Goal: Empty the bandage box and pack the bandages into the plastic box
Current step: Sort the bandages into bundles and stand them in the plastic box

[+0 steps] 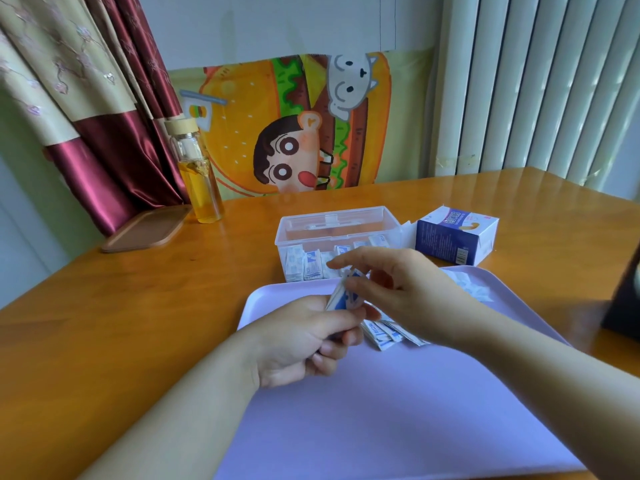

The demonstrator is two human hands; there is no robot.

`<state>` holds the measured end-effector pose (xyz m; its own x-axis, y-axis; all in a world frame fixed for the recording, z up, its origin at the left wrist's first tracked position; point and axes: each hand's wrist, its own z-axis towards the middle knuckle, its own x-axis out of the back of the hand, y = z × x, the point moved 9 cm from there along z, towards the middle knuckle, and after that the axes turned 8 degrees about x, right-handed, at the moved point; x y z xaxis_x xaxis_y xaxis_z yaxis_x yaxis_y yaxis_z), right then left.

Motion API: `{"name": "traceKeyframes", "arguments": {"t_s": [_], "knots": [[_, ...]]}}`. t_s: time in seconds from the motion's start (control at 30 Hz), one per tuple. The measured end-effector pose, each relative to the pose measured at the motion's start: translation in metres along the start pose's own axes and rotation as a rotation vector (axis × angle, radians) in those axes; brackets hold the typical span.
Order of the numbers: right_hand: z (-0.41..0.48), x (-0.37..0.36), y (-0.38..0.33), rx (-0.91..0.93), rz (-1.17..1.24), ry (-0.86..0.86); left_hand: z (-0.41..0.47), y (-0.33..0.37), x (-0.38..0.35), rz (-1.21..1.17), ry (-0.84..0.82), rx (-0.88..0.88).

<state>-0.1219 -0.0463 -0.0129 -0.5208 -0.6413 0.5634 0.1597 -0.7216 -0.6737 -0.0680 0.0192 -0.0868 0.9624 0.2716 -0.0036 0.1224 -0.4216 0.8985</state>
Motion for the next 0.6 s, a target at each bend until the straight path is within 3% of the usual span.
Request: {"name": "traceKeyframes", "arguments": {"t_s": [0.4, 0.5, 0.6], "knots": [[0.039, 0.020, 0.000, -0.051, 0.336, 0.002, 0.006, 0.056, 0.019, 0.105, -0.032, -0.202], [0.057, 0.028, 0.002, -0.046, 0.246, 0.060, 0.013, 0.069, 0.034, 0.111, 0.000, -0.229], [0.072, 0.045, 0.004, -0.016, 0.065, 0.189, 0.023, 0.084, 0.055, 0.201, 0.152, -0.276]]}}
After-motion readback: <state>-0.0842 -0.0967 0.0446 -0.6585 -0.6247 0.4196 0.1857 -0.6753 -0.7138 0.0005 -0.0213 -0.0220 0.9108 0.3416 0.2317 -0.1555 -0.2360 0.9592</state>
